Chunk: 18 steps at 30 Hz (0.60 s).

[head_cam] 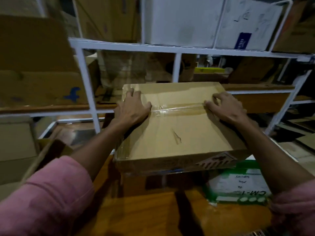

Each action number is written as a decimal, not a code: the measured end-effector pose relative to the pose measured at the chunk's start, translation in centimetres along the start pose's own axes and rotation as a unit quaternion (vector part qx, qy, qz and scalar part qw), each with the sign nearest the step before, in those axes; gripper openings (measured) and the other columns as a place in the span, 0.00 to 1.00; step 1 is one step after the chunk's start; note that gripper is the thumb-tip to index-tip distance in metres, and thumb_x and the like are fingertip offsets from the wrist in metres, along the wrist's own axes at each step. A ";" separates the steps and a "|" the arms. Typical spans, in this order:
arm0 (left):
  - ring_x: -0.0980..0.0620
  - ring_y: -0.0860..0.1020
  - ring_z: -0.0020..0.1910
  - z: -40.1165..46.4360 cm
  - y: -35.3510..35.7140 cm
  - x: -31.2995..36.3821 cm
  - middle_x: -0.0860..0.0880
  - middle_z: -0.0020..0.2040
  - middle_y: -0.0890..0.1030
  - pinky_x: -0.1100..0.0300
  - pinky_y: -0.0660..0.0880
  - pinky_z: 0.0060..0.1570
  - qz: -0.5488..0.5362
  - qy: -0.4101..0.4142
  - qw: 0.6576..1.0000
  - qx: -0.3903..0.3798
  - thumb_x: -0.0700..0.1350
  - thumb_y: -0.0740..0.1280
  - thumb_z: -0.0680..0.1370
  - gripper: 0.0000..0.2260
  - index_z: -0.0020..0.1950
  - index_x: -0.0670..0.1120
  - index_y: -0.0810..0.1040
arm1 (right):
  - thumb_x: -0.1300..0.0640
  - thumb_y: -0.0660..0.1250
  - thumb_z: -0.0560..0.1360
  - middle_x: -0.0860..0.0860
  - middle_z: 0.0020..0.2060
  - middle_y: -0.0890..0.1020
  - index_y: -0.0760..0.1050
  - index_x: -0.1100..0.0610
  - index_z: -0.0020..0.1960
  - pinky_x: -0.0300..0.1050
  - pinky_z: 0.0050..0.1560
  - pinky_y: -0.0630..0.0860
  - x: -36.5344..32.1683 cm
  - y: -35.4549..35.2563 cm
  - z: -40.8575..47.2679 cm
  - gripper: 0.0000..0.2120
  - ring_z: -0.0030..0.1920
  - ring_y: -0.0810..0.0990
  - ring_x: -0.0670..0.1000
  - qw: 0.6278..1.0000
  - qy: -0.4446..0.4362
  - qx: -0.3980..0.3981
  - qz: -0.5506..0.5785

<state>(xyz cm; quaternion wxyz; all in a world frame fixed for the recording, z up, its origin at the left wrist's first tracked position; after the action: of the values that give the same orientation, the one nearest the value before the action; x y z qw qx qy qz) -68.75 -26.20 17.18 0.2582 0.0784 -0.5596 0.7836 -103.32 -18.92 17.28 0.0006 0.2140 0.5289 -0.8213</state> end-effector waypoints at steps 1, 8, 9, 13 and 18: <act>0.31 0.65 0.74 -0.8 -0.8 -2.0 0.47 0.83 0.57 0.35 0.67 0.68 0.000 -0.010 1.000 -0.001 0.64 0.60 0.79 0.33 0.80 0.49 0.62 | 0.20 0.50 0.67 0.52 0.76 0.67 0.69 0.47 0.74 0.71 0.67 0.67 -2.0 0.8 -1.0 0.46 0.71 0.68 0.67 1.000 0.000 -0.002 0.001; 0.34 0.65 0.75 -5.2 -3.0 -13.9 0.49 0.83 0.57 0.36 0.67 0.69 -0.016 -0.050 0.999 -0.012 0.64 0.60 0.76 0.34 0.80 0.50 0.63 | 0.29 0.58 0.75 0.50 0.80 0.61 0.67 0.45 0.76 0.72 0.68 0.62 -11.3 7.8 -6.1 0.35 0.73 0.65 0.68 0.999 -0.009 -0.035 0.033; 0.34 0.65 0.75 -5.9 -2.8 -15.0 0.49 0.83 0.56 0.36 0.67 0.69 -0.018 -0.057 0.998 -0.018 0.63 0.61 0.77 0.34 0.80 0.50 0.63 | 0.30 0.59 0.75 0.50 0.80 0.60 0.66 0.45 0.76 0.72 0.69 0.62 -11.8 8.9 -6.8 0.34 0.74 0.64 0.67 0.998 -0.009 -0.047 0.035; 0.35 0.65 0.75 -7.6 -0.9 -18.1 0.51 0.82 0.57 0.34 0.68 0.68 -0.015 -0.088 0.995 -0.050 0.65 0.61 0.75 0.35 0.79 0.52 0.63 | 0.34 0.62 0.78 0.53 0.79 0.62 0.67 0.47 0.77 0.69 0.71 0.63 -12.5 12.5 -8.3 0.31 0.75 0.64 0.65 0.996 -0.010 -0.089 0.028; 0.38 0.65 0.75 -9.2 3.1 -19.5 0.46 0.82 0.58 0.38 0.64 0.72 0.008 -0.082 0.991 -0.108 0.61 0.63 0.79 0.32 0.79 0.49 0.64 | 0.30 0.55 0.75 0.54 0.76 0.67 0.70 0.49 0.73 0.65 0.69 0.67 -10.9 16.5 -9.8 0.34 0.72 0.68 0.61 0.990 -0.003 -0.141 0.003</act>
<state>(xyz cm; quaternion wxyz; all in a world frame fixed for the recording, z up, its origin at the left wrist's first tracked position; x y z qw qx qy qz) -52.09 -24.65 3.18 0.2124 0.1094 -0.6604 0.7118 -86.18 -20.12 3.36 0.0344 0.2110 0.6391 -0.7388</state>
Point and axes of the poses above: each hand's wrist, its own z-axis towards the middle knuckle, its own y-axis out of the palm, x = y × z, the point moved 7 cm from there along z, towards the middle knuckle
